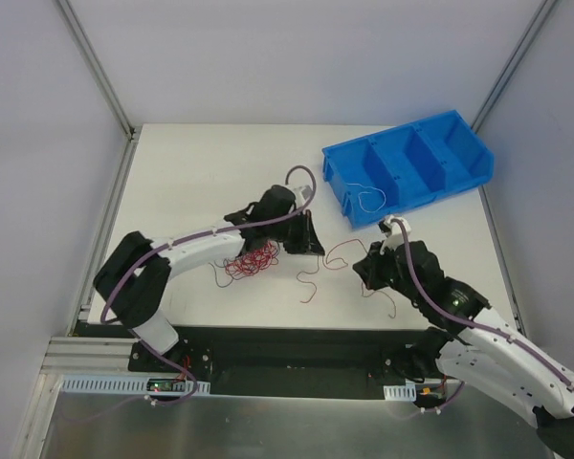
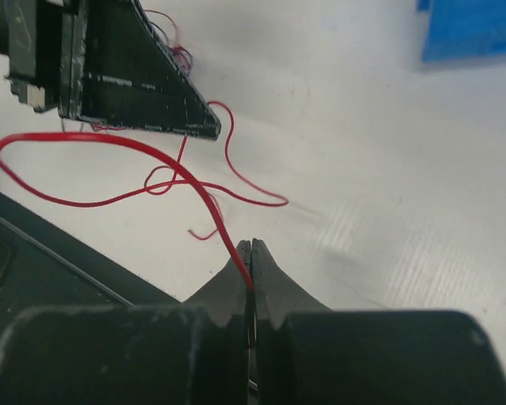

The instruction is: Untangle the cables

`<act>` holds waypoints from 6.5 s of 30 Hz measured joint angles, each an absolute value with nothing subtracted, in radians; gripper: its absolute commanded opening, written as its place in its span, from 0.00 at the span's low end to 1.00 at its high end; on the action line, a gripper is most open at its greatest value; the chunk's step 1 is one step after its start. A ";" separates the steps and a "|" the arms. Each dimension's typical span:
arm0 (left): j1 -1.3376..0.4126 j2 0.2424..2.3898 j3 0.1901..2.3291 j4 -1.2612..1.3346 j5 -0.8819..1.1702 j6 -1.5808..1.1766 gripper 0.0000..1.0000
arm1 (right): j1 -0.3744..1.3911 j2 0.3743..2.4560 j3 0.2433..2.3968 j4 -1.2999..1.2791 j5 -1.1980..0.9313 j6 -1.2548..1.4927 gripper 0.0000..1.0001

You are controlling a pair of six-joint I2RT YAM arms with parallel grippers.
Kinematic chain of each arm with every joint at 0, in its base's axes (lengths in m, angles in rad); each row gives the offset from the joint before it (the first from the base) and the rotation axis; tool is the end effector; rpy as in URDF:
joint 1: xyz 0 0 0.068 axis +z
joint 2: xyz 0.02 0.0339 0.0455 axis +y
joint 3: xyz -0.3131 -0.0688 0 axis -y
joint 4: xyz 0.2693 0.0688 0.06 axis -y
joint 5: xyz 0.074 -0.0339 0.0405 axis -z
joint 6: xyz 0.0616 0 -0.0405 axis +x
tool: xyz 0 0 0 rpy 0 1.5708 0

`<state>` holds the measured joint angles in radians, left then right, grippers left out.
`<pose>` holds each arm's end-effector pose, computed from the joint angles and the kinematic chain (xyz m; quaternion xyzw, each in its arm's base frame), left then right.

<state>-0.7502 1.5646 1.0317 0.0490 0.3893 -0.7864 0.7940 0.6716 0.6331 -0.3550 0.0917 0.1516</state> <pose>0.2741 -0.2874 0.2805 0.0848 0.8414 -0.4716 0.2498 0.1241 0.1182 0.3060 -0.2381 0.7964 0.2186 0.5112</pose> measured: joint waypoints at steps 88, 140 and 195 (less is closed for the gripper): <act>-0.594 0.777 0.870 -0.418 0.147 -0.371 0.86 | 0.720 1.539 0.816 -0.309 0.150 -0.021 0.00; -0.525 0.855 0.933 -0.496 -0.119 -0.144 0.82 | 0.072 2.012 1.547 -0.068 0.236 -0.553 0.05; -0.402 1.023 0.921 -0.482 -0.038 -0.158 0.61 | 0.649 1.453 1.163 -0.125 0.085 -0.100 0.60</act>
